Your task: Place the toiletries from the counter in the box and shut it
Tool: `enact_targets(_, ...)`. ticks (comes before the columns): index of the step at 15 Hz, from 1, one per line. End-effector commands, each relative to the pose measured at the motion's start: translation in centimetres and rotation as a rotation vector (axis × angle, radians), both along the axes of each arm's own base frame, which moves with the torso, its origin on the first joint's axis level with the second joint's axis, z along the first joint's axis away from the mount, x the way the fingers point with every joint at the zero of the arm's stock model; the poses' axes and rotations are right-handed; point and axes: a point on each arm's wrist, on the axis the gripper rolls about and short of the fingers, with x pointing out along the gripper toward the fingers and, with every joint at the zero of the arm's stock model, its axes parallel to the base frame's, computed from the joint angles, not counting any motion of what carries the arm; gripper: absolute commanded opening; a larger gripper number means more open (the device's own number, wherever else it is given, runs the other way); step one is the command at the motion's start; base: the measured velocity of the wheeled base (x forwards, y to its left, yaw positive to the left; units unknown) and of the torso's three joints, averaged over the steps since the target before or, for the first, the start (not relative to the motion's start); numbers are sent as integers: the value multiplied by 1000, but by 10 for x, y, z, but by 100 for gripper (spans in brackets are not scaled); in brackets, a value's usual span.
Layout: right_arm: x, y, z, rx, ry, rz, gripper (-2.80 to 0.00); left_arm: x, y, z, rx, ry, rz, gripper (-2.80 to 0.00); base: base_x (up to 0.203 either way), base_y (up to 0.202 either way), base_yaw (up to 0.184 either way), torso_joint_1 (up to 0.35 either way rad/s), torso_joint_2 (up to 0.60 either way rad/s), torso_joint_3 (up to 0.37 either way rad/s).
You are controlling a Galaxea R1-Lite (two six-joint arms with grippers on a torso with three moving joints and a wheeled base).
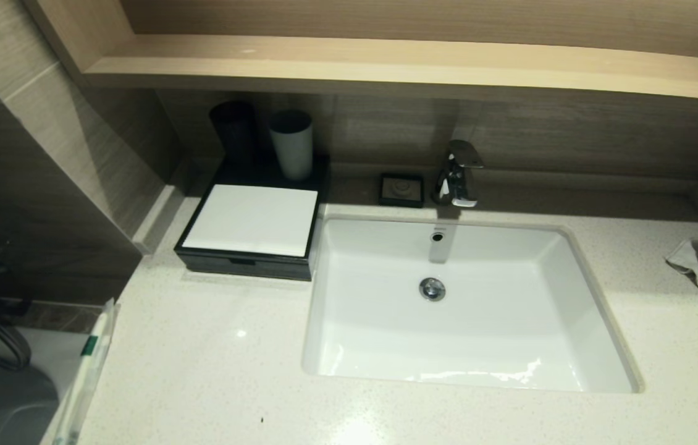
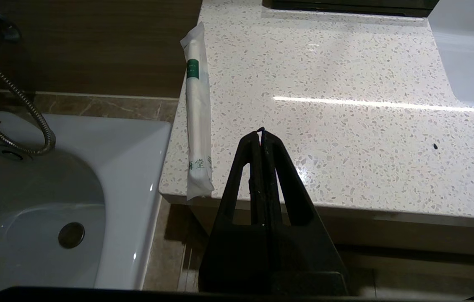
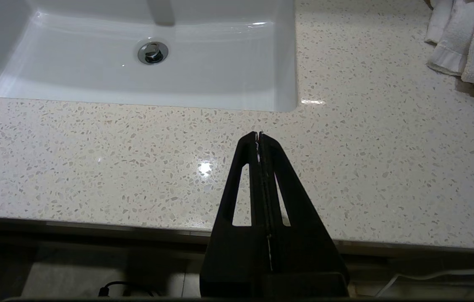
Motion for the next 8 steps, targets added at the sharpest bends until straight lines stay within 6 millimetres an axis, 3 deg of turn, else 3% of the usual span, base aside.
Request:
enact_targets(1, 0, 0, 0, 0, 0, 0, -280, 0, 0, 0, 0, 0, 1, -280, 0, 0, 0, 0, 0, 0)
enact_targets(8, 0, 0, 0, -4, 0, -1, -280, 0, 0, 0, 0, -1, 1, -280, 0, 0, 0, 0, 0, 0)
